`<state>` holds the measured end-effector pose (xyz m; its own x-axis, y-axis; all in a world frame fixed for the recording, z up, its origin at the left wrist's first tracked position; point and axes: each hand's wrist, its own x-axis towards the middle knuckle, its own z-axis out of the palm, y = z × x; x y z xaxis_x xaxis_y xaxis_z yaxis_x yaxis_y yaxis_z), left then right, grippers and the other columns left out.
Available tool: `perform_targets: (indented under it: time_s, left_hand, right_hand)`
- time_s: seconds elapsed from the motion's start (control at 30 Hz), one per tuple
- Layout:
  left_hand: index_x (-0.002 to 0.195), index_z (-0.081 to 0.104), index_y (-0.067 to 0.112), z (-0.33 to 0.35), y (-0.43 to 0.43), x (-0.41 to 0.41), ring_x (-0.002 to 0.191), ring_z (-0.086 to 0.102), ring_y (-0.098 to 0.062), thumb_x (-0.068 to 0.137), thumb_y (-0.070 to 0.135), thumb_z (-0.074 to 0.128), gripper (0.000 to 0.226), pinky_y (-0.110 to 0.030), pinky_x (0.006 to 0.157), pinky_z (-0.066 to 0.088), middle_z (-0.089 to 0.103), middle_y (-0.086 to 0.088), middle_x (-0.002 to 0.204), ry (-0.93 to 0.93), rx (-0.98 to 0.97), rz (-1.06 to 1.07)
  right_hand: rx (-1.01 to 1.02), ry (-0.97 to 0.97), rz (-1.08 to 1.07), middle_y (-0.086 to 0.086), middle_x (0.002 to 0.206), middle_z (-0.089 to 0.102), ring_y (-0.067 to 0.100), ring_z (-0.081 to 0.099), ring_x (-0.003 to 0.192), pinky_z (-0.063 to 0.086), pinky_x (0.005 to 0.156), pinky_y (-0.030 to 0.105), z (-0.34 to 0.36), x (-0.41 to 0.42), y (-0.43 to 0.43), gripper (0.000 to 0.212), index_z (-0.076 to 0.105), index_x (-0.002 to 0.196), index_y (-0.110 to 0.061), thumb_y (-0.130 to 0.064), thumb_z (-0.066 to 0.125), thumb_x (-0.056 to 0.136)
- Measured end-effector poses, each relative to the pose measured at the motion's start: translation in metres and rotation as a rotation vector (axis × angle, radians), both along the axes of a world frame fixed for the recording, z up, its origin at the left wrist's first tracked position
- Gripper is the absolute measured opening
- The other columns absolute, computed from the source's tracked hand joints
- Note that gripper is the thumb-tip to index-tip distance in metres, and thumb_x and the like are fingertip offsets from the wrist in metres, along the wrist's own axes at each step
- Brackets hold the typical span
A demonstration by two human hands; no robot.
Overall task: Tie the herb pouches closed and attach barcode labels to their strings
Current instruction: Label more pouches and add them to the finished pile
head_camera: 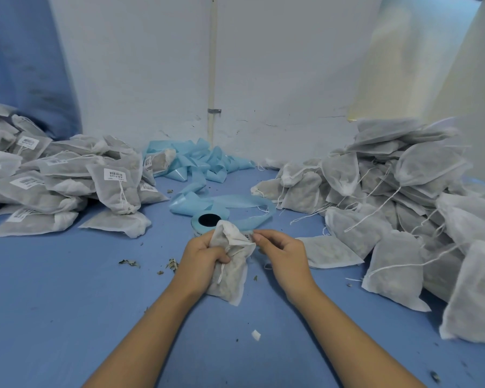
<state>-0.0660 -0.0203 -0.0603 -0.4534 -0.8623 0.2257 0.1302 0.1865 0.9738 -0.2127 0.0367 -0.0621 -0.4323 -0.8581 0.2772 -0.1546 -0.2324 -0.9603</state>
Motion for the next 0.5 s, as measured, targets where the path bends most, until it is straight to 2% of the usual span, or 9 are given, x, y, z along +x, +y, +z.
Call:
perform_targets:
  time_s: [0.2, 0.3, 0.37, 0.43, 0.5]
  left_hand:
    - [0.045, 0.056, 0.021, -0.0017, -0.0015, -0.0002, 0.049, 0.049, -0.004, 0.072, -0.018, 0.048, 0.048, -0.013, 0.047, 0.039, 0.052, 0.008, 0.051, -0.016, 0.033, 0.028]
    - [0.046, 0.05, 0.021, -0.0011, -0.0017, -0.0009, 0.05, 0.046, -0.007, 0.07, -0.012, 0.052, 0.04, -0.015, 0.048, 0.037, 0.049, 0.006, 0.051, -0.007, 0.053, 0.038]
    - [0.054, 0.053, 0.013, -0.0015, -0.0027, -0.0016, 0.054, 0.046, -0.01, 0.071, -0.01, 0.053, 0.029, -0.017, 0.049, 0.038, 0.05, 0.003, 0.055, -0.01, 0.065, 0.077]
    - [0.072, 0.059, 0.002, -0.0003, -0.0037, -0.0035, 0.06, 0.052, -0.012, 0.077, -0.01, 0.053, 0.015, -0.018, 0.053, 0.04, 0.056, -0.001, 0.064, -0.035, 0.073, 0.123]
    - [0.081, 0.062, 0.006, 0.0029, -0.0048, -0.0066, 0.06, 0.059, -0.006, 0.081, -0.005, 0.057, 0.012, -0.016, 0.053, 0.042, 0.063, 0.005, 0.067, -0.029, 0.082, 0.164]
  right_hand:
    - [0.027, -0.157, -0.075, -0.015, 0.071, 0.071, -0.006, 0.061, 0.065, 0.047, 0.059, 0.013, -0.0002, -0.0052, -0.0006, 0.013, 0.073, 0.081, -0.026, -0.015, 0.068, 0.086]
    - [-0.045, -0.248, -0.192, -0.016, 0.075, 0.072, -0.007, 0.061, 0.067, 0.048, 0.065, 0.01, -0.0008, -0.0059, -0.0016, 0.012, 0.072, 0.084, -0.022, -0.012, 0.066, 0.088]
    - [-0.105, -0.257, -0.315, -0.019, 0.071, 0.071, -0.009, 0.06, 0.065, 0.046, 0.064, 0.007, -0.0001, -0.0065, -0.0017, 0.012, 0.072, 0.087, -0.019, -0.012, 0.063, 0.09]
    - [-0.123, -0.174, -0.409, -0.016, 0.073, 0.07, -0.004, 0.058, 0.063, 0.045, 0.062, 0.008, 0.0007, -0.0052, -0.0001, 0.011, 0.073, 0.094, -0.017, -0.014, 0.062, 0.091]
    - [-0.152, -0.07, -0.415, -0.013, 0.083, 0.071, 0.004, 0.061, 0.071, 0.046, 0.066, 0.011, 0.0015, -0.0005, 0.0025, 0.013, 0.073, 0.096, -0.023, -0.016, 0.063, 0.091]
